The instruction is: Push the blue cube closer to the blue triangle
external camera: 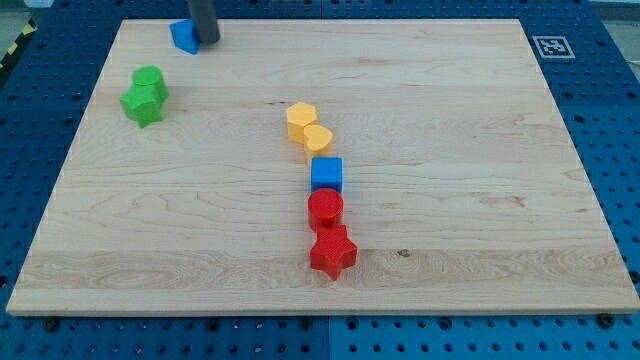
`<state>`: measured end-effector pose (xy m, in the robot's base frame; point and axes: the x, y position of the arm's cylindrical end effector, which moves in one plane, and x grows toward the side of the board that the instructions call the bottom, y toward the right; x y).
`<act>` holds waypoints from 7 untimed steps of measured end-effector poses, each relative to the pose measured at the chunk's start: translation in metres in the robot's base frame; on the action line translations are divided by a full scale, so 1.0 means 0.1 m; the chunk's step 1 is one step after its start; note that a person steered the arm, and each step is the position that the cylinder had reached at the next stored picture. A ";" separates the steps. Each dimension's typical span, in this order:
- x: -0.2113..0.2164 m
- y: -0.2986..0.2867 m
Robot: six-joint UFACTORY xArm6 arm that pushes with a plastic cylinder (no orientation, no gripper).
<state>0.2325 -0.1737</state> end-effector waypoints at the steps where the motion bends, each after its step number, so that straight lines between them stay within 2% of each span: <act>1: -0.04 -0.12; 2: -0.05 -0.08; 3: -0.05 0.44; 4: 0.24 1.16; 6: 1.93 2.36; 7: 2.39 2.54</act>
<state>0.4711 0.0808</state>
